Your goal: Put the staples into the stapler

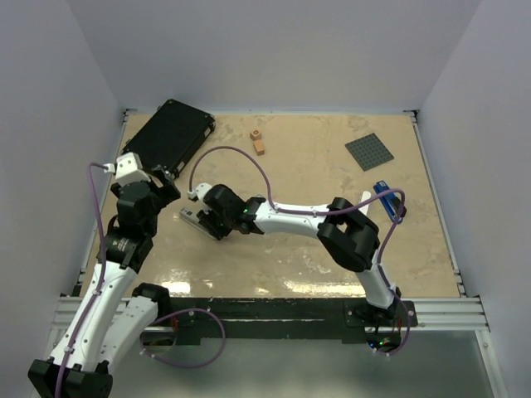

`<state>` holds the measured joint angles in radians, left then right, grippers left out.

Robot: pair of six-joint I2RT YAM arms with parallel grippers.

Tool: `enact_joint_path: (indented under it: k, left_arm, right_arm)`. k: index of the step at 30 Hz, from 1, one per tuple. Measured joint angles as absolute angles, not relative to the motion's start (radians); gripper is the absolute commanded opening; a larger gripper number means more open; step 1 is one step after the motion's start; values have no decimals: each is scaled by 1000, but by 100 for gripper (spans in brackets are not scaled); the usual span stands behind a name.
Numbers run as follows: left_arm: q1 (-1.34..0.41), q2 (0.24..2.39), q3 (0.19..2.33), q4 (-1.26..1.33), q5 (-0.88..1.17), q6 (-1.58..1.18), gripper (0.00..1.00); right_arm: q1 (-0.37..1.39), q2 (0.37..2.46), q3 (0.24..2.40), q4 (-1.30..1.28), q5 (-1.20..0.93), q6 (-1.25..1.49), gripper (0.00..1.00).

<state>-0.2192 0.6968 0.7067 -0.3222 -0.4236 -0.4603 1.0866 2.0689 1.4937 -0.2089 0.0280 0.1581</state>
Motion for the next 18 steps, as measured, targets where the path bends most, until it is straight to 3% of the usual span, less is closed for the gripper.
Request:
enact_joint_path:
  k: [6, 11, 16, 18]
  left_arm:
    - [-214, 684, 705, -322, -439, -460, 83]
    - [-210, 679, 704, -322, -458, -460, 83]
    - [-210, 678, 704, -321, -475, -460, 84]
    - [-210, 677, 704, -321, -479, -459, 85]
  right_arm:
    - [1087, 2155, 1655, -255, 12, 161, 62]
    - [1082, 2136, 1673, -295, 14, 159, 70]
    - [1047, 1966, 1572, -310, 30, 171, 79]
    - [1001, 1849, 1503, -303, 40, 184, 87]
